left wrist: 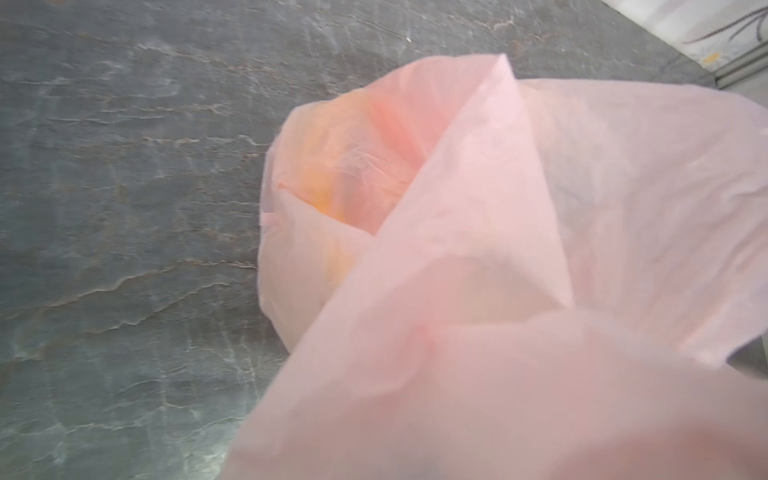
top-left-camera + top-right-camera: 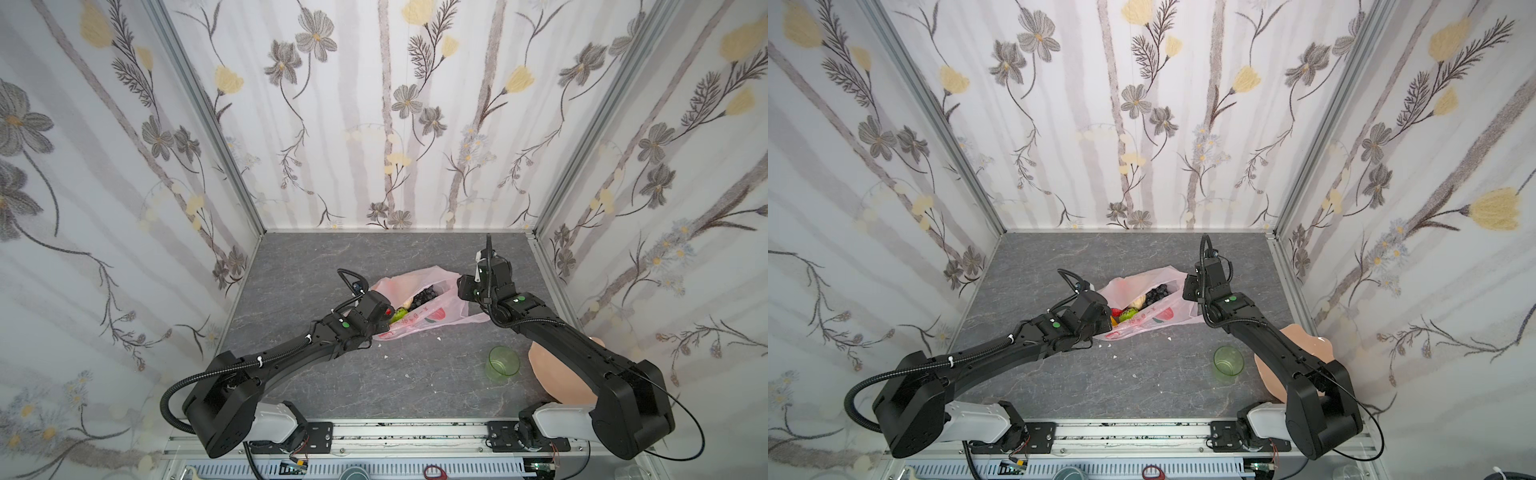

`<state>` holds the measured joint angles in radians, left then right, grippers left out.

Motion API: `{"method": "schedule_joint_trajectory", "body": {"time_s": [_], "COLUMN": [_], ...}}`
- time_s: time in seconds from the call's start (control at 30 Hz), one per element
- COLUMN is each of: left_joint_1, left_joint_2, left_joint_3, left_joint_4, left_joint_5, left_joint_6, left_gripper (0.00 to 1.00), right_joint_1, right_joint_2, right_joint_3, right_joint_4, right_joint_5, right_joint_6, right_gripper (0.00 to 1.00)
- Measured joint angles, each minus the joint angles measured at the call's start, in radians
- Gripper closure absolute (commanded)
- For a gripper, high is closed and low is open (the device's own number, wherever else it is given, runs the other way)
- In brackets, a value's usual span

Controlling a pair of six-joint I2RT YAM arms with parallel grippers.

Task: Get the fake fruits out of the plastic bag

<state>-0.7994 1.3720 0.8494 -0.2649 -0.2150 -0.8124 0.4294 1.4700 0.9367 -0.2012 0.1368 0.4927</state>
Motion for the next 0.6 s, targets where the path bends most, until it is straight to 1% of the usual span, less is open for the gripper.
{"method": "schedule_joint_trajectory", "body": {"time_s": [0.03,0.2,0.3,0.4,0.5,0.53,0.6], "left_joint_1": [-0.004,-0.02,-0.034,-0.037,-0.037,-0.038,-0.039], "left_joint_2": [0.008,0.037,0.045,0.046,0.04,0.034,0.018], "left_joint_3": [0.007,0.035,0.044,0.044,0.042,0.038,0.028], "left_joint_4": [0.0,0.006,0.018,0.027,0.034,0.037,0.047], "left_joint_5": [0.001,-0.002,0.0,0.002,0.003,0.003,0.005], "left_joint_6": [0.0,-0.008,-0.009,-0.011,-0.02,-0.024,-0.028], "left_gripper": [1.0,1.0,1.0,1.0,1.0,1.0,1.0], "right_joint_1": [0.0,0.012,0.043,0.081,0.103,0.106,0.106], "right_joint_2": [-0.011,-0.103,-0.142,-0.105,-0.025,0.008,0.064], "right_joint_3": [0.005,-0.002,-0.034,-0.049,-0.04,-0.032,-0.01], "right_joint_4": [-0.011,-0.067,-0.071,-0.072,-0.066,-0.064,-0.064], "right_joint_5": [0.004,0.061,0.057,0.047,0.023,0.013,0.001], "right_joint_6": [-0.005,-0.004,0.003,0.031,0.059,0.072,0.088], "right_gripper": [0.35,0.31,0.29,0.24,0.21,0.18,0.14]}}
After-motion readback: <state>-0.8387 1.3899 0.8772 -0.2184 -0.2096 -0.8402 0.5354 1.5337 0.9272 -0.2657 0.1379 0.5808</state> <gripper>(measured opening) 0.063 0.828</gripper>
